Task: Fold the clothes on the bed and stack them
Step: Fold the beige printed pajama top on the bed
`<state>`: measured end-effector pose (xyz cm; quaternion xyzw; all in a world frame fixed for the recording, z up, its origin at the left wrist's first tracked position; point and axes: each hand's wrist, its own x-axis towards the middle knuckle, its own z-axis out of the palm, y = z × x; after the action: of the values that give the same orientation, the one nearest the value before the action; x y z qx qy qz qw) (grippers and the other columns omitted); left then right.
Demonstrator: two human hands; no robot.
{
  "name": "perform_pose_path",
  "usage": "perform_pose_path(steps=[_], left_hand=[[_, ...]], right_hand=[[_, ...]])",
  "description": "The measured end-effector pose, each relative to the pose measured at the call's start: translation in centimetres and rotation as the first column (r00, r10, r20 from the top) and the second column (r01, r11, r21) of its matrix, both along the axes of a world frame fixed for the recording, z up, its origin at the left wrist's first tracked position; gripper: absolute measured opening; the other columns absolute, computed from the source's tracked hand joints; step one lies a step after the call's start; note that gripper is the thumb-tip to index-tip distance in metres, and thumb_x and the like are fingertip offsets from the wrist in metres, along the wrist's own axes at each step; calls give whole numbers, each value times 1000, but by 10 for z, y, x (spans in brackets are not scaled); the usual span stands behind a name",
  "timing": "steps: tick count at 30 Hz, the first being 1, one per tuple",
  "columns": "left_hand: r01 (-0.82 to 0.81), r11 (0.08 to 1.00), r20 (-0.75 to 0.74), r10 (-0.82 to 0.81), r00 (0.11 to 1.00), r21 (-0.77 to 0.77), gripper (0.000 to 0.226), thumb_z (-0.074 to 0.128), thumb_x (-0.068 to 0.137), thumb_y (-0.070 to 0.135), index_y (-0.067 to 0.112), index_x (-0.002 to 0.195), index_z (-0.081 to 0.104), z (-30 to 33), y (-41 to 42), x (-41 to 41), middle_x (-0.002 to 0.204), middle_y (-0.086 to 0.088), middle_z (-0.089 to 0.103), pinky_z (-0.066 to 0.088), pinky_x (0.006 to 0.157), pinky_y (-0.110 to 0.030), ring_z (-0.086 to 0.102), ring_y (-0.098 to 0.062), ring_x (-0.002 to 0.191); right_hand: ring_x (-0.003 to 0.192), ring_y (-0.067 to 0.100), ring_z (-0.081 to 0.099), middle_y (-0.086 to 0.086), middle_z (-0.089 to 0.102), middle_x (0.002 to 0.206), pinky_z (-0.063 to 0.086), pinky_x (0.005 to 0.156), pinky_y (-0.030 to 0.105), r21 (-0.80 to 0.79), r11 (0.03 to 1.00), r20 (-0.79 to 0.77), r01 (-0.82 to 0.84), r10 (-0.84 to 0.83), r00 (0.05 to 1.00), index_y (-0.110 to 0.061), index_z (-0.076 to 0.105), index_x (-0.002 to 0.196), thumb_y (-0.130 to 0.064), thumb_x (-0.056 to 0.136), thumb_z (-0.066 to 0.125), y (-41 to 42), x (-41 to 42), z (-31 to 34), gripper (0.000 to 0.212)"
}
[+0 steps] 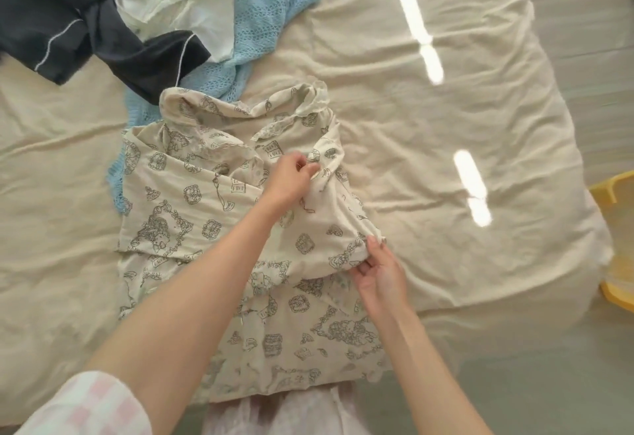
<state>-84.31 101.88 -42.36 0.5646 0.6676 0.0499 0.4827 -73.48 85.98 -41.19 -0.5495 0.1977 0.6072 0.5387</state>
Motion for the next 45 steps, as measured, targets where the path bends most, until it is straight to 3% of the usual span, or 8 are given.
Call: perform_pose_path(steps=[9, 13, 17, 24, 27, 33, 39, 45], left_hand=[[31, 995, -45, -27, 999, 94, 33, 46, 98, 20, 16, 66, 53, 9, 34, -20, 61, 5, 49, 31, 53, -26, 43, -4, 55], [-261, 945, 133, 290, 948, -199, 34, 35, 102, 20, 15, 74, 54, 2, 18, -31, 63, 0, 51, 45, 56, -24, 47, -12, 55], [-105, 946, 133, 152, 979, -307, 39, 44, 96, 44, 10, 107, 58, -4, 2, -38, 104, 1, 61, 51, 85, -35, 58, -15, 93], [-214, 974, 206, 224, 953, -70, 14, 62, 89, 26, 16, 80, 60, -1, 3, -45, 73, 4, 55, 40, 62, -15, 48, -8, 62], [-256, 966, 252, 254, 934, -25, 9, 57, 91, 30, 23, 95, 61, 9, 9, -62, 80, 7, 60, 43, 62, -14, 55, -2, 68], [-57, 998, -52, 57, 997, -11, 32, 58, 88, 37, 16, 113, 56, 14, -58, -136, 106, 2, 58, 45, 75, -18, 55, -8, 89], [172, 985, -391, -169, 905, -27, 39, 60, 84, 48, 22, 114, 59, 12, -140, -187, 115, 4, 51, 39, 93, -28, 46, -13, 111], [123, 992, -177, -122, 977, -9, 9, 44, 97, 23, 18, 97, 51, 24, -146, -192, 86, 1, 59, 46, 56, -20, 54, -7, 65]], right_hand=[[75, 19, 61, 8, 64, 78, 53, 75, 34, -77, 997, 59, -30, 35, 998, -3, 58, 98, -8, 96, 47, 10, 7, 3, 12], [80, 23, 62, 12, 65, 86, 49, 85, 41, -63, 978, 86, -200, 205, 975, -6, 55, 97, -8, 98, 43, 3, 1, 3, 12], [93, 24, 65, 13, 69, 99, 51, 89, 38, -12, 963, 103, -269, 269, 958, -6, 58, 103, -14, 98, 45, 3, -2, 4, 16], [61, 12, 67, 3, 70, 73, 55, 54, 25, -99, 953, 251, -287, 303, 919, -9, 56, 96, -17, 101, 41, 7, 4, 1, 18], [83, 15, 71, 5, 72, 92, 57, 70, 29, -31, 947, 199, -321, 320, 926, -11, 53, 108, -21, 101, 40, 7, 2, 2, 19], [106, 20, 65, 9, 68, 113, 49, 94, 37, 27, 953, 86, -302, 299, 950, -14, 55, 114, -26, 99, 45, -20, -17, 1, 21], [107, 19, 62, 7, 62, 120, 48, 95, 35, -56, 929, 207, -366, 370, 906, -11, 53, 117, -23, 93, 54, -25, -43, -3, 26], [100, 20, 62, 7, 64, 104, 50, 89, 36, -51, 923, 204, -381, 383, 901, -9, 55, 97, -17, 95, 52, -29, -50, -5, 9]])
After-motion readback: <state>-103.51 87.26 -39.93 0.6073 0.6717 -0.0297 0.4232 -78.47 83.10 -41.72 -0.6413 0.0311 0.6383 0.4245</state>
